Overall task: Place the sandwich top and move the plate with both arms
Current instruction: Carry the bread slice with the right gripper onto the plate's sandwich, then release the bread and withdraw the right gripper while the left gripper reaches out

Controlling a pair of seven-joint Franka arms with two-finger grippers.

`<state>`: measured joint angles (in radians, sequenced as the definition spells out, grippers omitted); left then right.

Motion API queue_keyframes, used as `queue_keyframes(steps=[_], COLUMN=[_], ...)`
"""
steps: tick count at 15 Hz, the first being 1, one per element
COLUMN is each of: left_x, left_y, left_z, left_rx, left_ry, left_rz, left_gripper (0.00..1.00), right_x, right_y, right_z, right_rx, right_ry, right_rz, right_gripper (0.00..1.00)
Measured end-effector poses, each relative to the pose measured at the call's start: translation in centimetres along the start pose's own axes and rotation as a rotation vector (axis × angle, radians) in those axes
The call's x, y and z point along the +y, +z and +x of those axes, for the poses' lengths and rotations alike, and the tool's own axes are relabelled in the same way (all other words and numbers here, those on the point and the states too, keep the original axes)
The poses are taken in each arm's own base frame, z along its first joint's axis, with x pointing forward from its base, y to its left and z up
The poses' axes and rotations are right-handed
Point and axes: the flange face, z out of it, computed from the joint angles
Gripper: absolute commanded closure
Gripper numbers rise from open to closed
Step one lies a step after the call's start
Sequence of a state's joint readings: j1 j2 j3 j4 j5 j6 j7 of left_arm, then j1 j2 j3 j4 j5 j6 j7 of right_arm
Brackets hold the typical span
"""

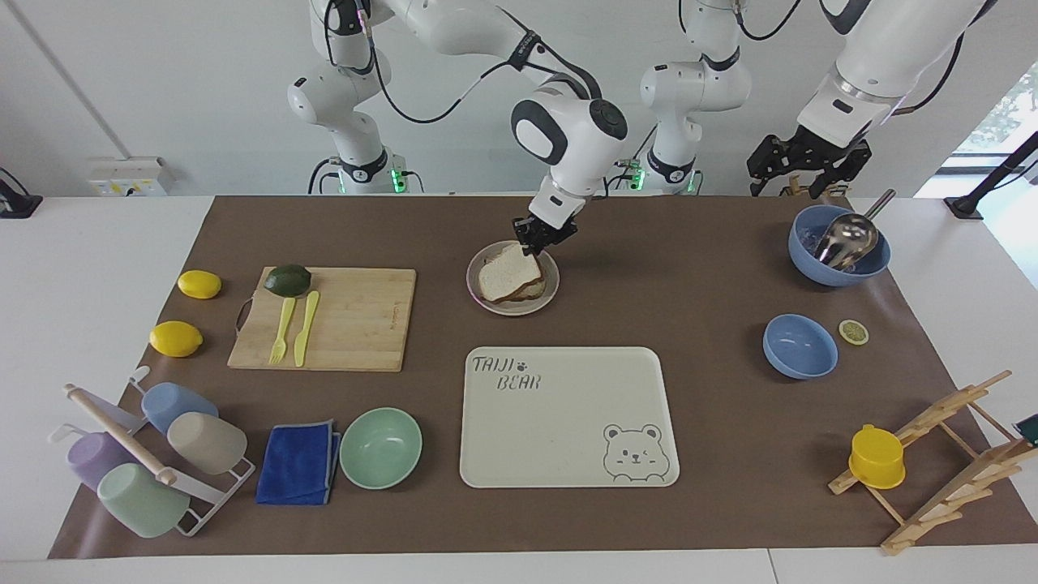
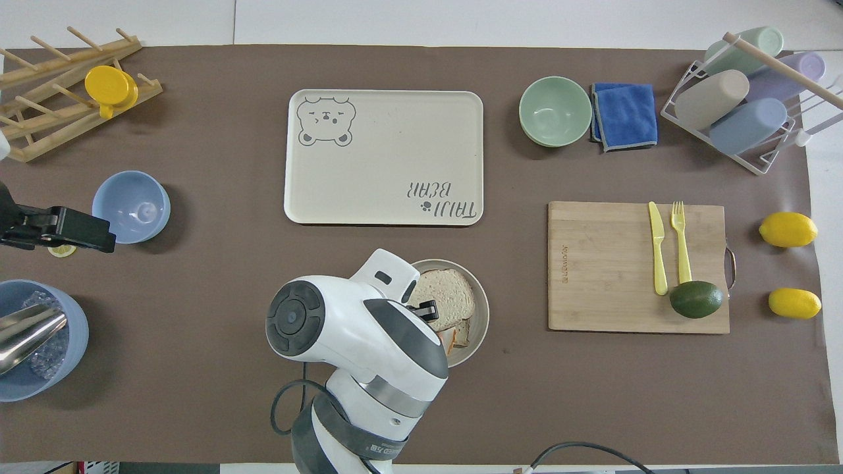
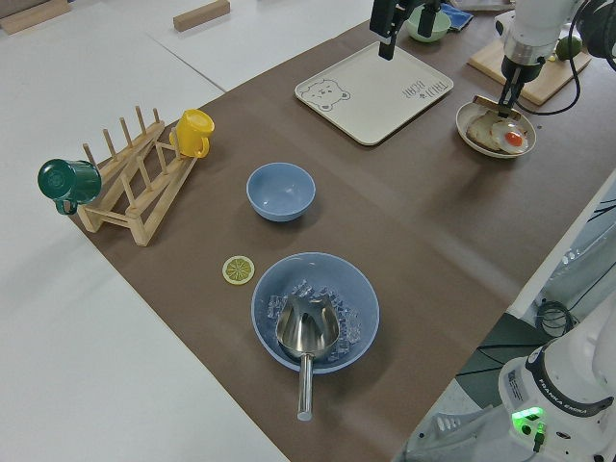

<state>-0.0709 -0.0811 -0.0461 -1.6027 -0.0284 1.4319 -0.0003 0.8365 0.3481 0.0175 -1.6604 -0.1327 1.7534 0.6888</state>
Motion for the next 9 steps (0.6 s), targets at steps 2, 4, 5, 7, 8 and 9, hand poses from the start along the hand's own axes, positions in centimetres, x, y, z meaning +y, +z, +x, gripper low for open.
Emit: queue_keyframes(steps=[2, 4, 5, 7, 8, 9], left_x=[0.0, -0.1, -0.2, -0.3, -0.4, -0.5], left_y=[0.0, 0.0, -0.1, 0.1, 0.4, 0.8], left_z=[0.0, 0.0, 0.1, 0.3, 0.3, 0.3], left_rx=[0.001, 0.005, 0.010, 0.022, 0.021, 0.019], left_ry=[-0.001, -0.002, -0.003, -0.007, -0.009, -0.011], left_rz=[0.000, 0.000, 0.000, 0.000, -0.001, 0.000], left_gripper=[0.00, 0.00, 0.00, 0.00, 0.00, 0.00], right_x=[1.3, 5.5, 8.5, 16.3, 20.2, 24.1], right_y=[-2.5, -6.2, -7.9, -10.7, -11.6, -12.2], right_z=[0.0, 0.4, 0.5, 0.9, 1.1, 1.1], right_rx=[0.021, 0.049, 0.051, 0.032, 0.022, 0.014], right_ry=[0.025, 0.084, 0.115, 0.160, 0.189, 0.227], right_rz=[0.043, 0.079, 0.089, 0.124, 0.145, 0.163], right_gripper=[0.00, 0.00, 0.00, 0.00, 0.00, 0.00])
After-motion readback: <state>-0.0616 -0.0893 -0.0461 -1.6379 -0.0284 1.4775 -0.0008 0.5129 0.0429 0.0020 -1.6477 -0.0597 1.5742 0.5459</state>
